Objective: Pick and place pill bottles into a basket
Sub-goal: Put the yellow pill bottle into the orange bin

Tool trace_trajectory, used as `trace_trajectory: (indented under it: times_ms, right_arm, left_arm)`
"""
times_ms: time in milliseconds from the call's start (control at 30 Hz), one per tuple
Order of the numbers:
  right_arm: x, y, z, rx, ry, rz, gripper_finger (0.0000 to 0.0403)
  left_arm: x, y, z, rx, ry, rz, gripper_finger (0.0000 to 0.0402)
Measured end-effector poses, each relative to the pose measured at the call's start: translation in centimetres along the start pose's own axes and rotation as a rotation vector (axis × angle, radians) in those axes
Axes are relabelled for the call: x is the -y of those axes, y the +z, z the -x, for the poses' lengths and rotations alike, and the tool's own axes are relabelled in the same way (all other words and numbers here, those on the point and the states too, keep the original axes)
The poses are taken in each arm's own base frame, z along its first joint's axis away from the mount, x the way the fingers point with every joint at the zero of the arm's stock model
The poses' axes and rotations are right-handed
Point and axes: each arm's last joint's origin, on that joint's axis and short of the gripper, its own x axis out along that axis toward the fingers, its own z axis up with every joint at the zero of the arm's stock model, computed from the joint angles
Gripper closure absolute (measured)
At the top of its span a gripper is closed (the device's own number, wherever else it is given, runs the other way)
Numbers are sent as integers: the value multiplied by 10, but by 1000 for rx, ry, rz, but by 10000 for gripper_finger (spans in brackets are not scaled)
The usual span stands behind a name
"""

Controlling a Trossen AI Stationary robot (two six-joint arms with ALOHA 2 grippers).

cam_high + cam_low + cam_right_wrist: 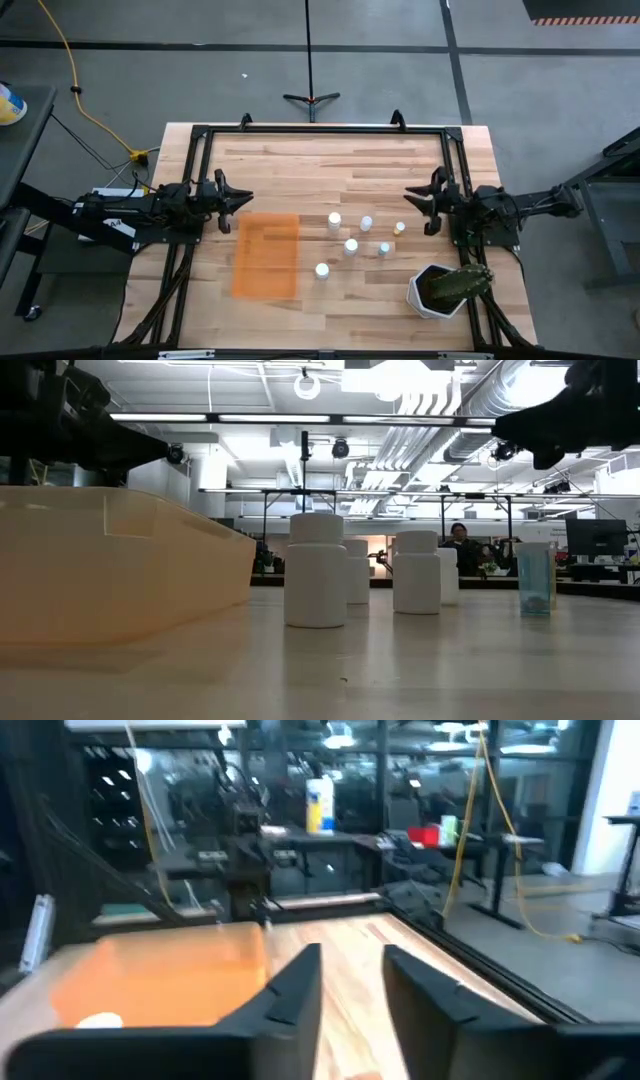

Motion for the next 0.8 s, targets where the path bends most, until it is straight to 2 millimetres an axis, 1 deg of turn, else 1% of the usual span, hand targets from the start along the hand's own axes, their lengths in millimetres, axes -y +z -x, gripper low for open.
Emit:
trace_trajectory:
  times_ms: [133, 267, 500, 633, 733, 800]
  right_arm:
    - [-4, 9, -9, -48, 0, 0, 240]
    - [-9, 18, -20, -142, 22, 9, 213]
    - [-18, 28, -37, -443, 70, 79, 211]
    - [-20, 30, -41, -600, 62, 55, 212]
    - [-21, 31, -42, -668, 48, 21, 210]
    - [-22, 28, -41, -716, 64, -4, 210]
  left_arm:
    - [0, 0, 0, 1, 0, 0, 314]
    - [0, 0, 0, 1, 0, 0, 314]
    - [0, 0, 0, 1, 0, 0, 314]
    - [0, 0, 0, 1, -1, 1, 314]
    - [0, 0, 0, 1, -2, 1, 314]
    - [0, 0, 0, 1, -2, 1, 314]
